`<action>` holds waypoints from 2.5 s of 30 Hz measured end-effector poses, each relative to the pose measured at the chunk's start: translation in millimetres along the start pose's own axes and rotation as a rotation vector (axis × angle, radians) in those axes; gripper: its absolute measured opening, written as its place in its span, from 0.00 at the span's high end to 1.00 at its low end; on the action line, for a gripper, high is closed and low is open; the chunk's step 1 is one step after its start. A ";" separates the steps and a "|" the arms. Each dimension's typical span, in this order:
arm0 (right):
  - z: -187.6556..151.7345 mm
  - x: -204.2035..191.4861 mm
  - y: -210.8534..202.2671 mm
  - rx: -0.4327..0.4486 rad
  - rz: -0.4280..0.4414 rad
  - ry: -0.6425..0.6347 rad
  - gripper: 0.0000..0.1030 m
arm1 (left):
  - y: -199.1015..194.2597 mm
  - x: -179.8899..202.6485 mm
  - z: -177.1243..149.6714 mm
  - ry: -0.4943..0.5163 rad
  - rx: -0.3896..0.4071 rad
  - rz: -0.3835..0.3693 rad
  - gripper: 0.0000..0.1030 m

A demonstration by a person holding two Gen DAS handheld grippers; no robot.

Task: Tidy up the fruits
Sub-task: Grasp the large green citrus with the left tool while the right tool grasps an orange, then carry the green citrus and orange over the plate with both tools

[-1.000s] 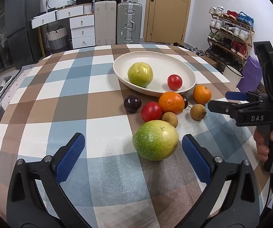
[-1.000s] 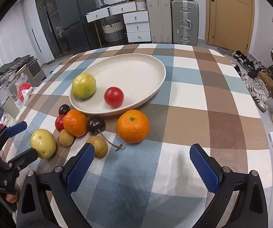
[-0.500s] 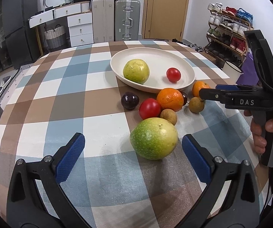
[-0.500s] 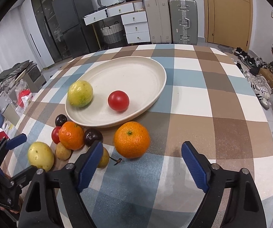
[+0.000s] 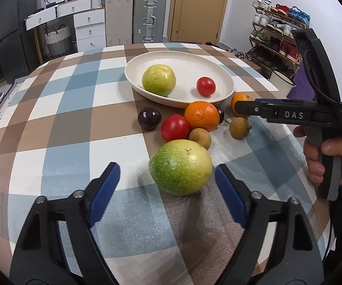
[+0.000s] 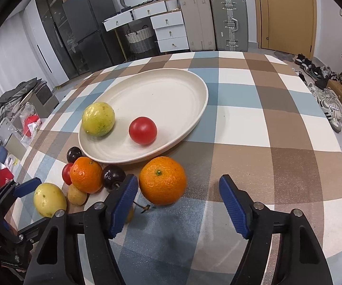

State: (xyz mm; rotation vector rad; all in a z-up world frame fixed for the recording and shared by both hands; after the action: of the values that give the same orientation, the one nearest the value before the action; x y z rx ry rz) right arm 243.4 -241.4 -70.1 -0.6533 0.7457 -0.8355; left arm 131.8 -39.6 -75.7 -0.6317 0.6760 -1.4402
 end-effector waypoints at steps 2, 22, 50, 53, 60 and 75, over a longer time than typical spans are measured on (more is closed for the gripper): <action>0.0 -0.7 1.6 -0.004 0.002 -0.004 0.34 | -0.5 0.1 -0.2 -0.002 0.003 -0.016 0.36; -3.4 -13.4 3.0 -0.015 0.029 -0.053 0.60 | -16.0 -3.7 0.6 -0.037 0.064 -0.053 0.50; 14.7 -35.1 -71.8 0.188 0.091 -0.137 0.60 | -58.5 -8.0 67.8 -0.052 0.283 0.055 0.50; 18.8 -36.9 -75.7 0.200 0.092 -0.146 0.60 | -58.4 -6.2 78.0 -0.057 0.299 0.053 0.50; 29.1 -39.4 -81.6 0.231 0.100 -0.152 0.60 | -52.9 -2.0 99.3 -0.081 0.324 0.028 0.50; 59.2 -32.4 -60.4 0.254 0.122 -0.131 0.60 | -13.9 -3.5 135.3 -0.111 0.357 0.060 0.50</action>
State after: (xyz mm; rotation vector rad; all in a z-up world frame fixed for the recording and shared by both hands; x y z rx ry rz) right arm 250.7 -232.7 19.7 -0.4265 0.5445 -0.7527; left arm 223.3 -38.5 25.0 -0.4038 0.3355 -1.4148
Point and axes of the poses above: each gripper's, at about its wrist camera, not at the fingertips, and y roughly the way its jaws point, x to its right, z to its top, the point moved 4 cm from there along y, roughly the way its jaws point, and after that the axes turned 11 degrees about z, right-handed, at the moved point
